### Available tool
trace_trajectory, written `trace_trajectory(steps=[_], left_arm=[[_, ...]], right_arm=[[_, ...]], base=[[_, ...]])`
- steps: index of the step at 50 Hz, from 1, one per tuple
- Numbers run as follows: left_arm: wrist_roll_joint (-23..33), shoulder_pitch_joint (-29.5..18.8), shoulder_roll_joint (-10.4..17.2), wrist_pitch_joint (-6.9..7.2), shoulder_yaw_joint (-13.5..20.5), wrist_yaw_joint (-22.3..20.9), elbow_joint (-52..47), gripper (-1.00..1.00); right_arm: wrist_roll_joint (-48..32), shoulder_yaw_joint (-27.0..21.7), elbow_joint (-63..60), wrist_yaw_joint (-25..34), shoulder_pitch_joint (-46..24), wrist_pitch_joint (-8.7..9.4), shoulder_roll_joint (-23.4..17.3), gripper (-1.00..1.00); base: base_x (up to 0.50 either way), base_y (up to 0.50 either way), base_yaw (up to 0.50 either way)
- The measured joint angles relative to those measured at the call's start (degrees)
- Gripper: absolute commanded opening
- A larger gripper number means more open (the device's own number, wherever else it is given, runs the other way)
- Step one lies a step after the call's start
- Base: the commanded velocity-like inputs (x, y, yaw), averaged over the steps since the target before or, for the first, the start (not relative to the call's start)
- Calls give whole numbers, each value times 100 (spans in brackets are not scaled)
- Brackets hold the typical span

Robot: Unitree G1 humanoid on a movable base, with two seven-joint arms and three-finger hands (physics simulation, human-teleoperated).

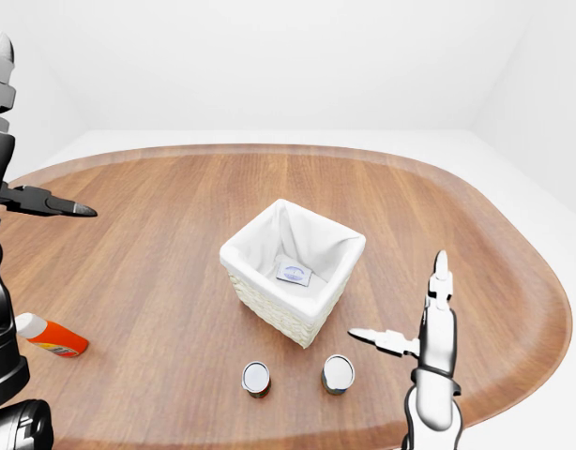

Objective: Pick up the alphabet soup and the cream cheese box, and put them in the basket.

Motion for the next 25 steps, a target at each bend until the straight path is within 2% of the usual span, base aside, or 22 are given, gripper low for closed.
trace_trajectory(steps=[15, 25], left_arm=[[22, 5, 2, 0, 2, 3, -9, 100], [37, 32, -5, 0, 12, -34, -64, 100]], right_arm=[[-342, -82, 6, 750, 348, 0, 146, 100], [-619, -88, 187, 944, 460, 0, 192, 100]], base=[[0, 0, 0], [0, 0, 0]])
